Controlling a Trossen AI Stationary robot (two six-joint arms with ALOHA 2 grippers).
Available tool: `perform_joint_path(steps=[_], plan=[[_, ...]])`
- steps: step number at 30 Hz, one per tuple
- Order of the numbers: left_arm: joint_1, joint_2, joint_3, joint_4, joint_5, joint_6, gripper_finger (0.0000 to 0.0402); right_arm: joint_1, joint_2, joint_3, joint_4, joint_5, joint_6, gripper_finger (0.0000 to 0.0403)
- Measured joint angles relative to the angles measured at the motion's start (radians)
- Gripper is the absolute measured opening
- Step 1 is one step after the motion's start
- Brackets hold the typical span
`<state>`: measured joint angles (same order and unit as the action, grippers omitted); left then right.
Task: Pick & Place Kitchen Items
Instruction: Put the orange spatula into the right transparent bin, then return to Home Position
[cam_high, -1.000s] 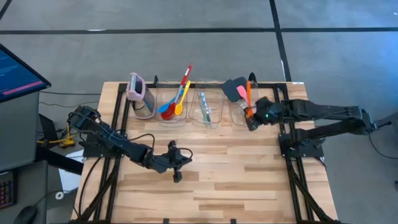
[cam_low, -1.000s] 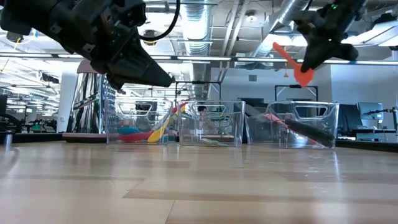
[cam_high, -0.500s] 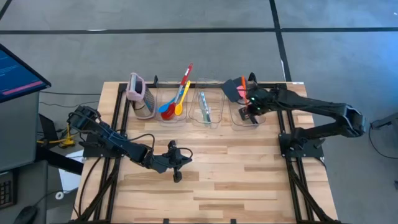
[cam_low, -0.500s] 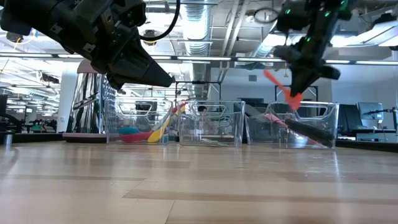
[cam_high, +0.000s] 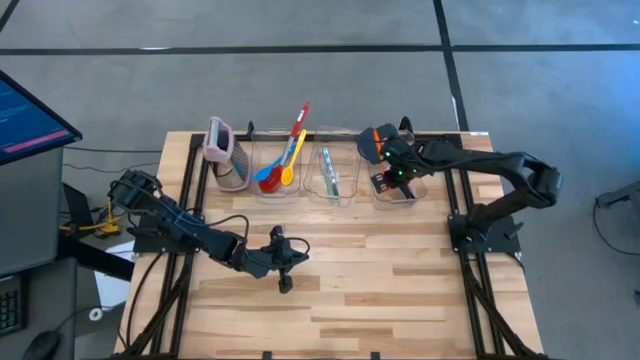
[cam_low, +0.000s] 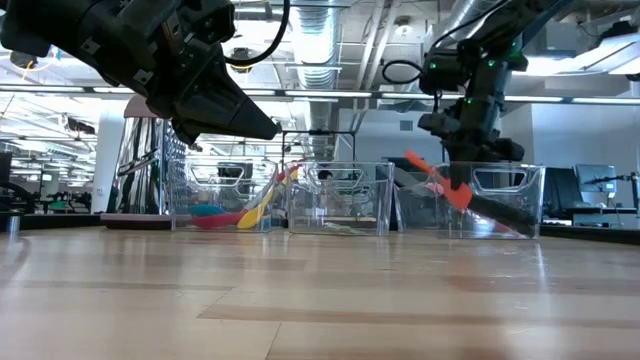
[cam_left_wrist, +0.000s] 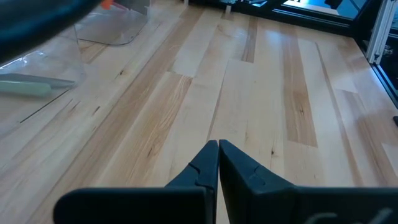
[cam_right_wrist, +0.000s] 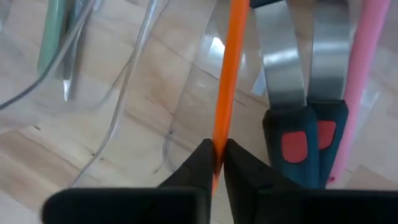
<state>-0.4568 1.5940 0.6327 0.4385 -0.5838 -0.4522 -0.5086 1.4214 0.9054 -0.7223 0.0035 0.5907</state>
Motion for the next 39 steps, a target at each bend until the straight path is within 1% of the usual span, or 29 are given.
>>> perform_joint_path(steps=[6,9,12,14,16,18,21,24,25,27,29,31,33,35,39], plan=[[0.0,0.0,0.0,0.0,0.0,0.0,0.0002,0.0,0.005,0.006,-0.008,-0.046,-0.024,0.0089],[0.0,0.0,0.0,0.0,0.0,0.0,0.0002,-0.005,0.0,0.038,-0.058,-0.062,-0.049,0.012],[0.0,0.0,0.0,0.0,0.0,0.0,0.0002,-0.006,-0.001,0.101,-0.138,-0.063,-0.075,0.014],[0.0,0.0,0.0,0.0,0.0,0.0,0.0002,-0.006,-0.002,0.162,-0.23,-0.063,-0.108,0.0143],[0.0,0.0,0.0,0.0,0.0,0.001,0.0002,0.002,-0.002,0.227,-0.321,-0.062,-0.146,0.0135],[0.0,0.0,0.0,0.0,0.001,0.003,0.0002,0.024,-0.002,0.285,-0.393,-0.044,-0.174,0.0117],[0.0,0.0,0.0,-0.001,0.001,0.039,0.0002,0.072,-0.03,0.346,-0.437,0.007,-0.216,0.0075],[0.0,0.0,0.0,-0.001,0.003,0.059,0.0002,0.145,-0.098,0.349,-0.384,0.08,-0.248,0.0021],[0.0,0.0,0.0,-0.001,0.004,0.059,0.0002,0.174,-0.125,0.342,-0.363,0.111,-0.253,0.0011],[0.0,0.0,0.0,-0.001,0.004,0.057,0.0002,0.234,-0.192,0.323,-0.303,0.16,-0.253,0.0011],[0.0,0.0,0.0,0.0,0.004,0.056,0.0002,0.294,-0.263,0.294,-0.23,0.18,-0.253,0.0015],[0.0,0.0,0.0,0.003,0.003,0.068,0.0002,0.359,-0.328,0.256,-0.137,0.201,-0.253,0.0012],[0.0,-0.008,-0.001,0.015,0.003,0.111,0.0002,0.425,-0.389,0.209,-0.018,0.214,-0.258,0.0004],[0.0,-0.029,-0.001,0.035,0.003,0.172,0.0002,0.487,-0.437,0.157,0.098,0.233,-0.264,0.0004],[0.007,-0.114,-0.001,0.039,0.003,0.299,0.0002,0.605,-0.492,0.061,0.286,0.291,-0.361,0.0006]])
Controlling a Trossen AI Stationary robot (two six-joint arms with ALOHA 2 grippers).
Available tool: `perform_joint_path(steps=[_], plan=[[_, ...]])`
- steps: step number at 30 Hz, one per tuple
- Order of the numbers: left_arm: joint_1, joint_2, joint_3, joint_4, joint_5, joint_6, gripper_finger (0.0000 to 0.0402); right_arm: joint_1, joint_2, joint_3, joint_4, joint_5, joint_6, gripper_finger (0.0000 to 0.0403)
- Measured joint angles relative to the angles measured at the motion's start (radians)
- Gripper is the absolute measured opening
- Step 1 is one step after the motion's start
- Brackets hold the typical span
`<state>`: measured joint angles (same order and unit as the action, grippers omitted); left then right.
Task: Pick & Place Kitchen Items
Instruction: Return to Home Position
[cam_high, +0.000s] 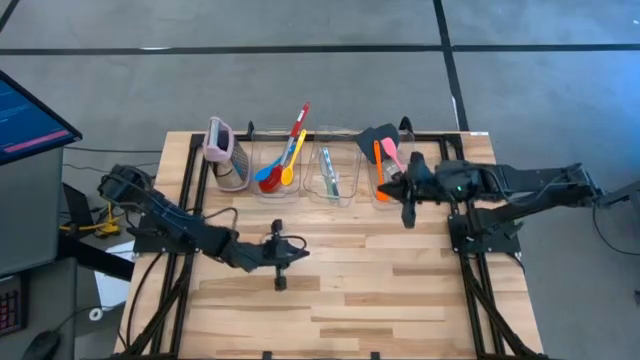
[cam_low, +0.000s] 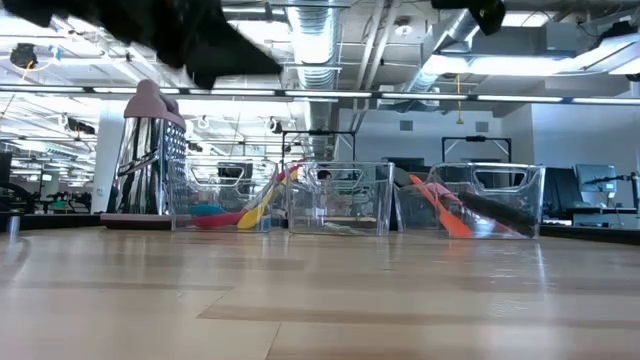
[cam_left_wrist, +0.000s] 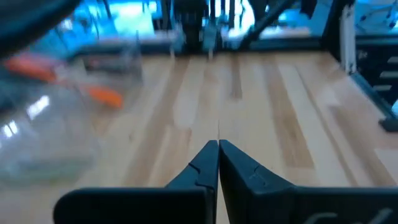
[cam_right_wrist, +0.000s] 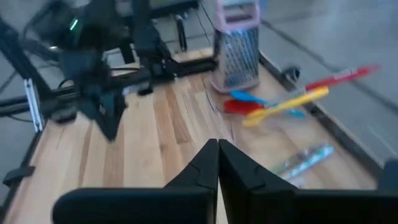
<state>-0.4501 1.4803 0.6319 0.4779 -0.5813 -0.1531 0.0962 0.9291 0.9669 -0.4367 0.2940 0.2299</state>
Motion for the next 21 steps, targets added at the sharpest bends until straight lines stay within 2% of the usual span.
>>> perform_joint_path(steps=[6,9,21], plan=[[0.021,-0.222,-0.006,-0.011,-0.005,0.267,0.0002,0.112,-0.024,-0.113,0.15,0.097,-0.107,0.0004],[0.031,-0.365,-0.042,-0.044,-0.005,0.352,0.0002,0.131,-0.036,-0.147,0.147,0.102,-0.11,0.0002],[0.048,-0.969,-0.383,-0.091,0.005,0.303,0.0002,0.196,-0.12,-0.221,0.138,0.105,-0.159,0.0002]])
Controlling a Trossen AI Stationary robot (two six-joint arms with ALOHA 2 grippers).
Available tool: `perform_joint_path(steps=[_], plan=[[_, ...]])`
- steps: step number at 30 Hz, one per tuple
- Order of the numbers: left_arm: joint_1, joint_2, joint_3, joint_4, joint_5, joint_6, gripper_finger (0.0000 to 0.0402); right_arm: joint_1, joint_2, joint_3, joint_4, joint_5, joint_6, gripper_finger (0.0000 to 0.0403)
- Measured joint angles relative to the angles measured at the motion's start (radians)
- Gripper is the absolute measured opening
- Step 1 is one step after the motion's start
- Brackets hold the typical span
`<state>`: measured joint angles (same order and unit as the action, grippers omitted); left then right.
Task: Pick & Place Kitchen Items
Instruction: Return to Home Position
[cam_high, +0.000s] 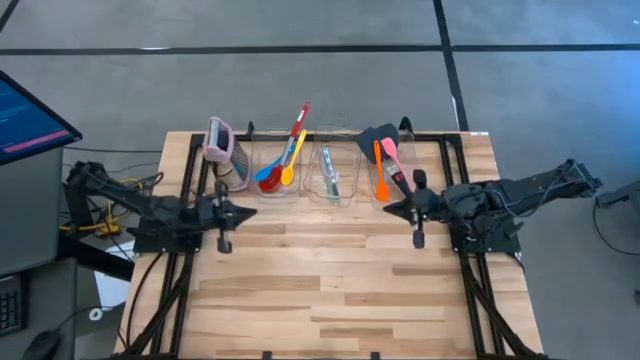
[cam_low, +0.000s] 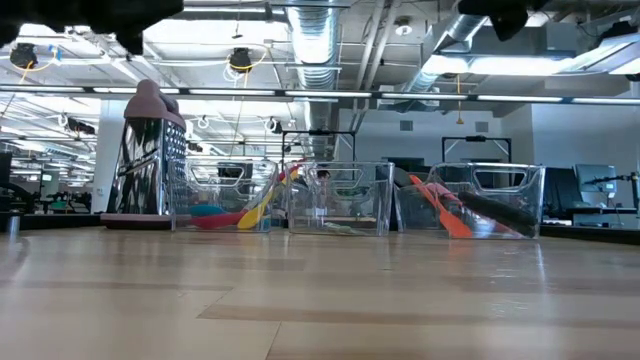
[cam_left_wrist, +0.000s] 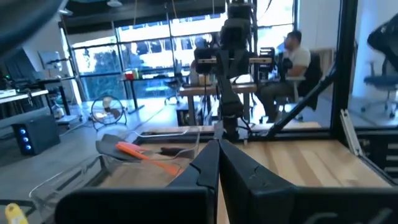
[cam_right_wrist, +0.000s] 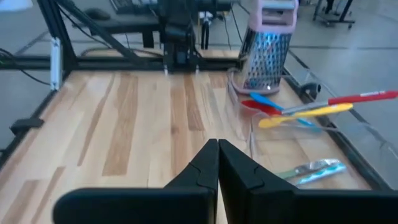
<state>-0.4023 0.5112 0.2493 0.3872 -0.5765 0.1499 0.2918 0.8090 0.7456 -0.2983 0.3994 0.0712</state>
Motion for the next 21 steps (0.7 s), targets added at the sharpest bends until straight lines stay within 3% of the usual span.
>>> perform_joint_path(steps=[8,16,21], plan=[[0.0,-0.209,-0.044,-0.194,0.001,-0.016,0.0002,0.03,-0.107,0.0,-0.008,0.008,-0.061,0.0001],[0.0,-0.289,-0.044,-0.332,0.138,-0.016,0.0002,0.03,-0.173,0.0,-0.047,0.009,-0.082,0.0001],[0.0,-0.312,-0.044,-0.354,0.142,0.008,0.0002,0.03,-0.206,0.0,-0.082,0.008,-0.074,0.0001]])
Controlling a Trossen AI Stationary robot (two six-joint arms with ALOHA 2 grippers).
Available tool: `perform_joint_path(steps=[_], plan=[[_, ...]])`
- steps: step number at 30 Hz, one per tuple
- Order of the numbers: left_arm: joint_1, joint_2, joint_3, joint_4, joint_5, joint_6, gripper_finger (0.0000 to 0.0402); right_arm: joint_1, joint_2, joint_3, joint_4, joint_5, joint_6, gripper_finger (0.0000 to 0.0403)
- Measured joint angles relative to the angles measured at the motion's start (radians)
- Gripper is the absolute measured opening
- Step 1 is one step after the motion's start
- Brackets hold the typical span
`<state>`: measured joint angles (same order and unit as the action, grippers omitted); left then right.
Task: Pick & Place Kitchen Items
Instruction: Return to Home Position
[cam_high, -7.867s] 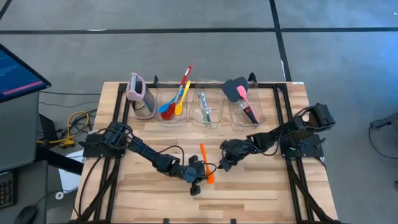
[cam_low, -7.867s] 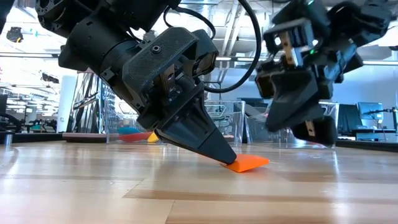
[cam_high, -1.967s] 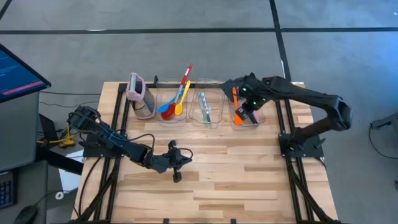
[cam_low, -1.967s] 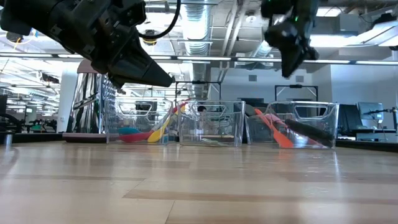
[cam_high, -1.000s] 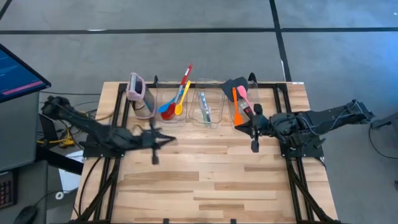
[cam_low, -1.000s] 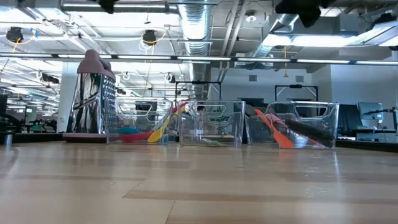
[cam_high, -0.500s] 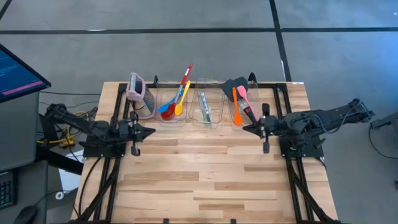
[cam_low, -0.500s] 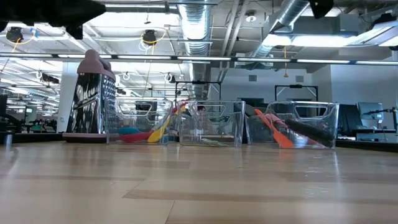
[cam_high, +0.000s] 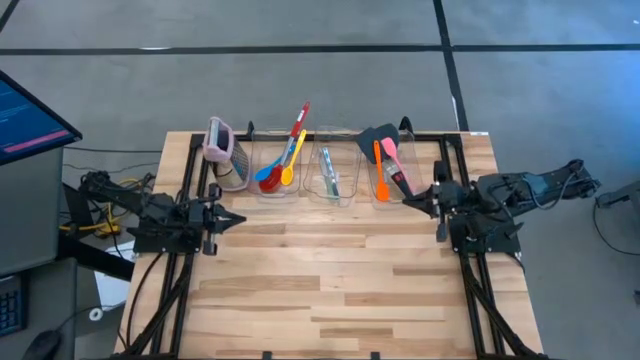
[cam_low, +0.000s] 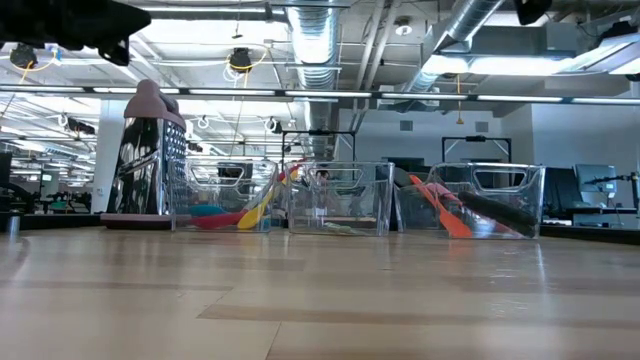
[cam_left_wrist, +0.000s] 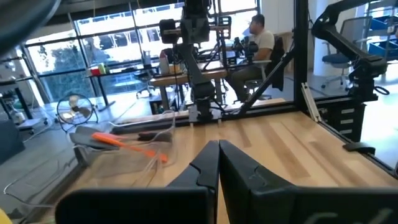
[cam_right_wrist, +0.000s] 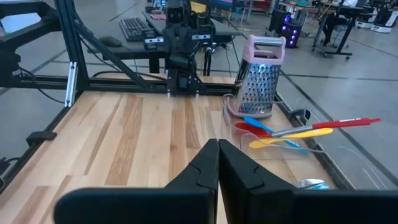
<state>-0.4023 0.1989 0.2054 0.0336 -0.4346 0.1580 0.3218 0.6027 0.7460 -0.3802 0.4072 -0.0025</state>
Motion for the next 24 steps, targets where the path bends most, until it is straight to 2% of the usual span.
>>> perform_joint_path(steps=[6,13,18,24], plan=[[0.0,-0.03,-0.001,-0.062,-0.005,-0.005,0.0002,0.0,-0.034,0.0,-0.019,-0.001,0.0,0.0001],[0.0,-0.121,-0.085,-0.06,-0.009,-0.033,0.0002,0.0,-0.089,-0.012,-0.034,-0.001,0.0,0.0001],[0.0,-0.198,-0.137,-0.054,-0.009,-0.035,0.0002,0.0,-0.18,-0.093,-0.018,-0.001,0.0,0.0001],[0.0,-0.199,-0.143,-0.053,-0.002,-0.041,0.0002,0.0,-0.338,-0.212,0.047,-0.002,-0.002,0.0002]])
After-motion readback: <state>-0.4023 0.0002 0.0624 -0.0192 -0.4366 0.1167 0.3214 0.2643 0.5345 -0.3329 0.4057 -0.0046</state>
